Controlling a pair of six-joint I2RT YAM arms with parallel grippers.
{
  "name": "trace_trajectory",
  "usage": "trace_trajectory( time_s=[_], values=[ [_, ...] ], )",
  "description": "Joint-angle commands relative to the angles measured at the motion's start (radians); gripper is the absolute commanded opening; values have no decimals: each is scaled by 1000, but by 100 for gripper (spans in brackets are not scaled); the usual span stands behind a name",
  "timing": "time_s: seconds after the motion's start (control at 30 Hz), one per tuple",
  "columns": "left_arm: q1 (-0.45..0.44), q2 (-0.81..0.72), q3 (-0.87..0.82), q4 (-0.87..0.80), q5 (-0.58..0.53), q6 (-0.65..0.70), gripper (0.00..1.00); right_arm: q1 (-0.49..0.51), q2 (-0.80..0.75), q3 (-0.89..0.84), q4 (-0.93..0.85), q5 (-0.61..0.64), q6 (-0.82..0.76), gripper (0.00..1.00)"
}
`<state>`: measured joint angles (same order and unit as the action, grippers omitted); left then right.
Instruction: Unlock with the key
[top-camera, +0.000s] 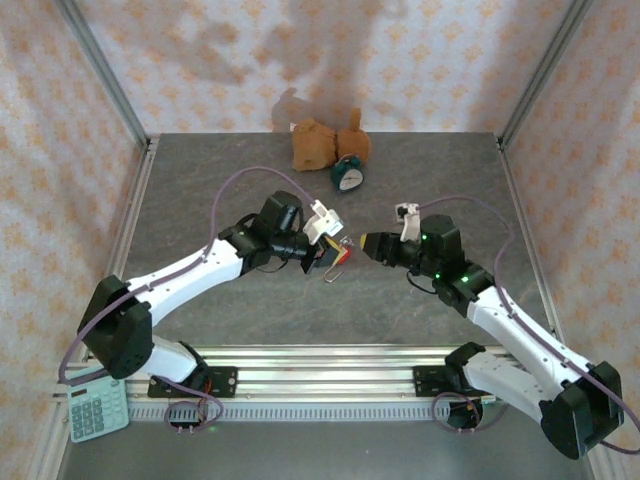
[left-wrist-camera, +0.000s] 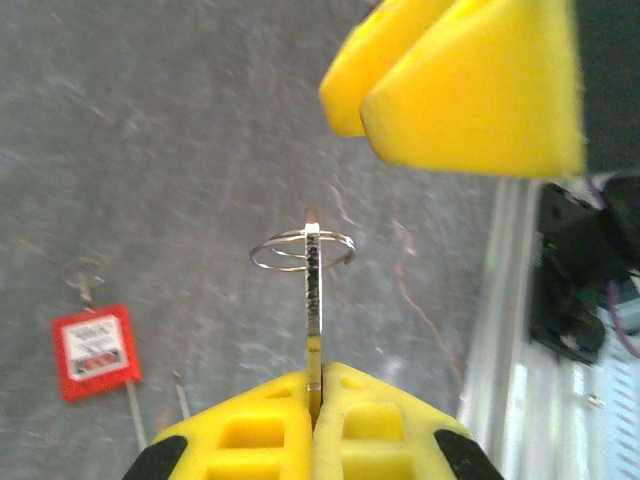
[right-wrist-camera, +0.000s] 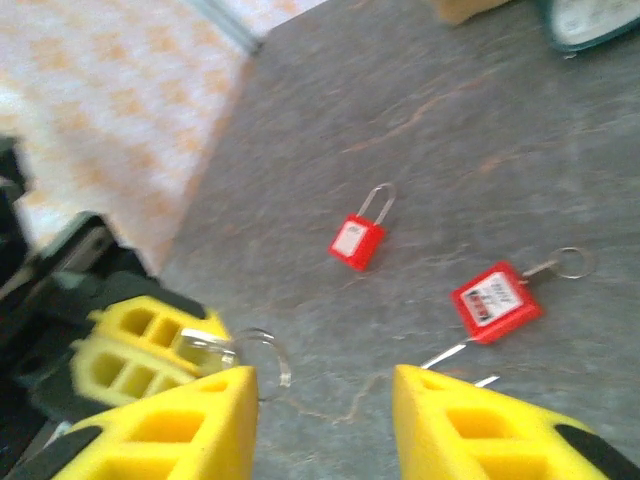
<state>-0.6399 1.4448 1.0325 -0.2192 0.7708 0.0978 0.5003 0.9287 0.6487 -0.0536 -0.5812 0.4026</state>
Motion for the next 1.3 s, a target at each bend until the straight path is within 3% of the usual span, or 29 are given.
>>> trace_trajectory(
  time_s=[0.0, 0.4, 0.8, 1.03, 1.27],
  values=[
    [12, 42, 33, -129, 189, -14, 0, -5, 13, -4, 191, -189, -3, 43],
    [47, 35, -7, 54, 310, -139, 0, -5, 100, 17, 190, -260, -24, 43],
    [68, 54, -31, 162, 363, -222, 0, -4, 111, 8, 249, -301, 25, 27],
    [68, 48, -35, 172, 378, -235, 0, -3, 127, 12, 252, -311, 23, 24],
    [67, 58, -35, 178, 376, -250, 0, -3, 110, 25, 222, -283, 12, 10]
  ],
)
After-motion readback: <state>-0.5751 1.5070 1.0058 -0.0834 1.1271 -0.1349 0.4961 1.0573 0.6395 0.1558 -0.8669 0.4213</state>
